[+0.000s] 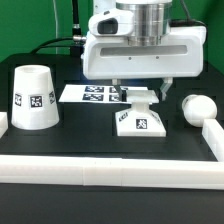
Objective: Assemble lamp
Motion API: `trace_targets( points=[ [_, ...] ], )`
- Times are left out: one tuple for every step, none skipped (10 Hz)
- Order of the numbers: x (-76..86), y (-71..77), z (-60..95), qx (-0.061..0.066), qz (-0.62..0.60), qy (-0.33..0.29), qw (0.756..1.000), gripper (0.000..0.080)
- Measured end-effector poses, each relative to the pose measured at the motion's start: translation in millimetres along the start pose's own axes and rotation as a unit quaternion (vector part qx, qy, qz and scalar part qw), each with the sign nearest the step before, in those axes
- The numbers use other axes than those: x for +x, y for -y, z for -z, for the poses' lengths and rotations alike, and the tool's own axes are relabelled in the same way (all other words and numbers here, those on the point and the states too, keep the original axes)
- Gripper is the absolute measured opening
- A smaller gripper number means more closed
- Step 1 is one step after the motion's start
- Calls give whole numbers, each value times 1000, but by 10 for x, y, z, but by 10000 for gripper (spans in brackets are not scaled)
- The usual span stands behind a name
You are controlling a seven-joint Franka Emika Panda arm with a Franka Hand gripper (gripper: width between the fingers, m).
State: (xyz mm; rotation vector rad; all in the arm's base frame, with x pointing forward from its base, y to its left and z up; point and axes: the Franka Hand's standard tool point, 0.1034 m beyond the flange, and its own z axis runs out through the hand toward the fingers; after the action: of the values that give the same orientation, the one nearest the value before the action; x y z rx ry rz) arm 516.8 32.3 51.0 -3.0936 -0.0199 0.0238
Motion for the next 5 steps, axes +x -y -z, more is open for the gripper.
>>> trace_targets(
  points=[
    [128, 63, 1, 1, 4, -5, 1000, 535],
    [253, 115, 0, 2, 8, -8, 1000, 535],
    [402, 167, 4, 3, 12, -16, 1000, 535],
    [507, 223, 6, 4, 14, -18, 1000, 535],
    [608, 283, 8, 5, 13, -20, 1000, 535]
  ],
)
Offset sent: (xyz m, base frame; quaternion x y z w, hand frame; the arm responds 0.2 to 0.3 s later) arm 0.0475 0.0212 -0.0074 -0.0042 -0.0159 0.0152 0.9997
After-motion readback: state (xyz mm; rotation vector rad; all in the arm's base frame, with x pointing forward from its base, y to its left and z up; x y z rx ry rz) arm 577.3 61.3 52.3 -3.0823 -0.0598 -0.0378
